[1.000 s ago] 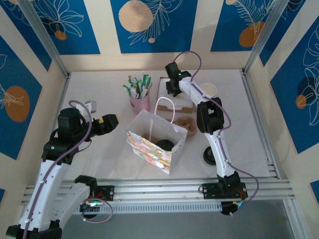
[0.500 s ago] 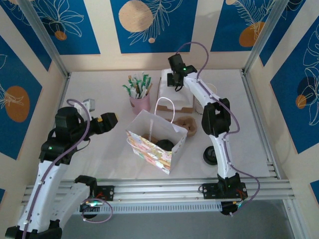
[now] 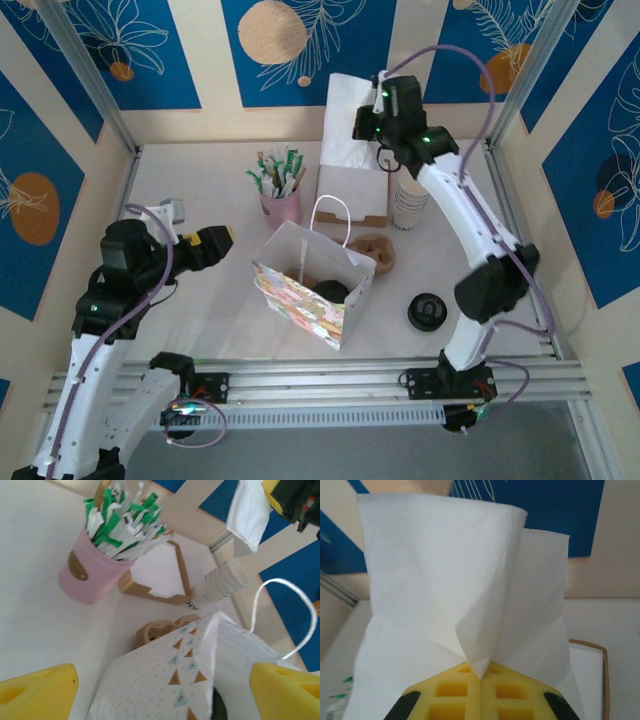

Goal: Pack the takeout coffee

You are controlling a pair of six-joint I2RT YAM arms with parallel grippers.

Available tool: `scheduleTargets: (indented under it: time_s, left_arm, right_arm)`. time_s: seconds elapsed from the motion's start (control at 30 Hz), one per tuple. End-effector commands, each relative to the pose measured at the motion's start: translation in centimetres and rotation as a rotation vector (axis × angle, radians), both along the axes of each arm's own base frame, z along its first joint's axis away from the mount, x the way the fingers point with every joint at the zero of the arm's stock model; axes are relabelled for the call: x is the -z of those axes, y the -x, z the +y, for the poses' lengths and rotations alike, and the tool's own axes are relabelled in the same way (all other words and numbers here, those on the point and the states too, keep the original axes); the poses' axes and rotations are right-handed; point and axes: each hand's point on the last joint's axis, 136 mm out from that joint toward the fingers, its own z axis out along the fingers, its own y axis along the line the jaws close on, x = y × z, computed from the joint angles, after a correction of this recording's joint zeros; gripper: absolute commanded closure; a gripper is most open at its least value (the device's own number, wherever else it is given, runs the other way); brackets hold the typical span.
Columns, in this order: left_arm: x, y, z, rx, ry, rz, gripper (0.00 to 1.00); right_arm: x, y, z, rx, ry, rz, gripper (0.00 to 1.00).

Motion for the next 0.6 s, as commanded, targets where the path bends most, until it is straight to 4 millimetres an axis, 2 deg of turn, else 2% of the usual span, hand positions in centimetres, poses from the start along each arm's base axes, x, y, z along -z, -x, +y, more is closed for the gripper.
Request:
scheduleTargets:
  time_s: [0.0, 0.13, 0.23, 0.37, 0.43, 0.57]
  left_arm:
    - [-1.1, 0.5, -0.9, 0.041, 0.069, -0.038, 0.11]
    - [-0.5, 1.0, -0.8, 0.039, 0.061, -0.034, 0.11]
    - [-0.2, 1.5, -0.6, 0.041, 0.052, -0.035, 0.10]
    - [-0.1, 1.9, -0.7, 0.045, 0.063, -0.040, 0.10]
    - [-0.1, 2.1, -0.7, 0.046, 0.069, -0.042, 0.10]
    - [-0.1, 2.5, -0.6, 0.045, 0.069, -0.043, 0.10]
  right_arm:
    - [-6.8, 3.9, 0.4, -0.061, -0.096, -0.202, 1.00]
    - [-11.3, 9.3, 0.1, -0.095, -0.127, -0.371, 1.00]
    - [-13.1, 13.1, 0.6, -0.140, -0.153, -0.443, 1.00]
    - [-13.7, 18.2, 3.2, -0.262, -0.188, -0.484, 1.00]
    - [-13.5, 20.3, 4.5, -0.312, -0.267, -0.447, 1.00]
    - [-12.2, 22.7, 6.9, -0.419, -0.454, -0.294, 1.00]
